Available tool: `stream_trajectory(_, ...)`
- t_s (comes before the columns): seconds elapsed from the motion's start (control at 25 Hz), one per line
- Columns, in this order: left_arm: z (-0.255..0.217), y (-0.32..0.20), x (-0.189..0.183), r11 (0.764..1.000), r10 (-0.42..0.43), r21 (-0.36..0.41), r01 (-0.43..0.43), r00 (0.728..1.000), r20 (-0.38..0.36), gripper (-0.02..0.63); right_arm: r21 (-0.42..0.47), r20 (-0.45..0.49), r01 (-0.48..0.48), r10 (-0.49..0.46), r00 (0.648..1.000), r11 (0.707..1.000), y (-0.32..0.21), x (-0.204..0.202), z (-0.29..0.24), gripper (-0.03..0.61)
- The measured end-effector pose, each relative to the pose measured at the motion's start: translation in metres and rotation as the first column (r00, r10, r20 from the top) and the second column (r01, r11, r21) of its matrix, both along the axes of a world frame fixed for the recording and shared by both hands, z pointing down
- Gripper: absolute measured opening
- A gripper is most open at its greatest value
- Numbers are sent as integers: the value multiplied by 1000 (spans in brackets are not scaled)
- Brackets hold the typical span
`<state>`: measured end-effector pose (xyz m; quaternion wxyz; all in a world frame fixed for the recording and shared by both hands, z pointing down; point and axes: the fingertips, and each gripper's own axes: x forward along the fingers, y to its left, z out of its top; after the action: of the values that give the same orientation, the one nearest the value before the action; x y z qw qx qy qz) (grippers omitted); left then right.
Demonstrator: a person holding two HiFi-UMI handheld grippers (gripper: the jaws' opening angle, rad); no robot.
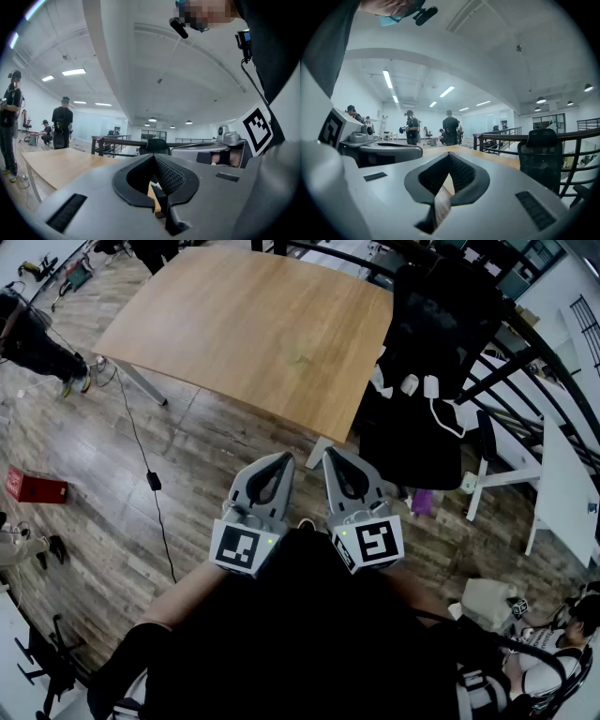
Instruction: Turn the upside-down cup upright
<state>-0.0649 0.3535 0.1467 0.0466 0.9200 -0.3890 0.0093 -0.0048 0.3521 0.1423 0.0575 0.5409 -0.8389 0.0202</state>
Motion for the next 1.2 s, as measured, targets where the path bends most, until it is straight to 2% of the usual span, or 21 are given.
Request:
stream_trajectory(0.44,15,-12,-13,999,32,-9,-32,999,10,8,-8,6,-31,31,999,999,-12,-10,11,12)
stream_trajectory(0.64,24,-40,-21,999,-7,-42,7,1000,5,8,-35,42,-80,81,996,996,-40,-4,21,12)
stream_trajectory(0.88,40,-120,-13,997,-50,-61,53,998,43,8,-73,6,-83,84,996,994,-126,24,47,12)
stream_trajectory(1.0,51,-175,4,994,-77,-72,80,996,46,8,-96,-14,-28,27,1000,995,-187,38,69,14)
stream_trajectory(1.2,81,-263,29,988,-128,-79,136,986,103,8,-100,-63,75,-81,995,992,-278,55,102,14)
